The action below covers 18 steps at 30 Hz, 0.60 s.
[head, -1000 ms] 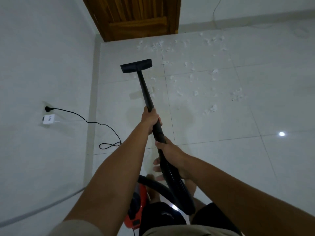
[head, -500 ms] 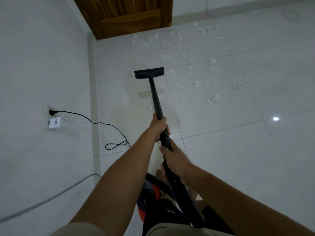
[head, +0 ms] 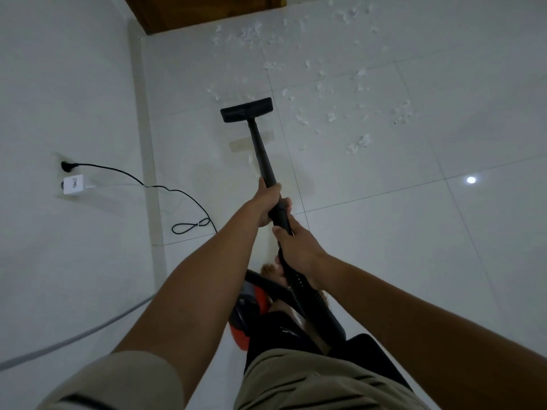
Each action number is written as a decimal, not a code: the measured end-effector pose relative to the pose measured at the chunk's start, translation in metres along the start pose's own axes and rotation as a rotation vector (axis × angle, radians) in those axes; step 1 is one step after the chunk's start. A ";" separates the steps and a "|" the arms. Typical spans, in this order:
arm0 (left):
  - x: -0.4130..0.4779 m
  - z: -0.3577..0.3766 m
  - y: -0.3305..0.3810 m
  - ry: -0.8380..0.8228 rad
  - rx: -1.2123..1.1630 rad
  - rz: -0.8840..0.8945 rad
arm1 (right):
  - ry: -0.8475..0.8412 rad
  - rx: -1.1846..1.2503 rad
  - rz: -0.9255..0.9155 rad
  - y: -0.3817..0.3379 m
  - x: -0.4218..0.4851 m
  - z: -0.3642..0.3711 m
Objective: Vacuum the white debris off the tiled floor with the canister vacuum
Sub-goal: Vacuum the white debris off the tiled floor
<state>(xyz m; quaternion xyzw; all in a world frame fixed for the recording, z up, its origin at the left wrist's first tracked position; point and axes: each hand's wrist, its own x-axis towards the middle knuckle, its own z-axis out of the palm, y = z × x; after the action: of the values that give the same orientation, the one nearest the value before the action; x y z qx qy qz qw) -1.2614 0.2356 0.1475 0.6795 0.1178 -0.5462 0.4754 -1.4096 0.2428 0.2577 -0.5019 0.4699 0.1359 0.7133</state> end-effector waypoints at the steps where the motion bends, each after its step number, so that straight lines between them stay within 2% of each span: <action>1: -0.002 0.002 -0.004 -0.012 0.021 -0.001 | 0.001 -0.002 -0.003 0.004 0.000 -0.003; 8: -0.003 0.016 -0.016 0.040 0.197 0.034 | 0.060 -0.115 -0.052 0.032 0.007 -0.003; 12: -0.005 0.020 -0.021 0.038 0.141 -0.048 | 0.074 -0.092 -0.052 0.044 0.006 0.000; 18: -0.003 0.023 -0.037 0.080 0.318 0.052 | 0.016 -0.096 -0.031 0.047 0.005 -0.004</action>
<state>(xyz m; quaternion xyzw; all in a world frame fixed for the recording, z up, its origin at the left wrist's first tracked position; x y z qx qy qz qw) -1.3017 0.2380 0.1320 0.7702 0.0310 -0.5178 0.3709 -1.4406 0.2595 0.2263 -0.5439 0.4609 0.1433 0.6865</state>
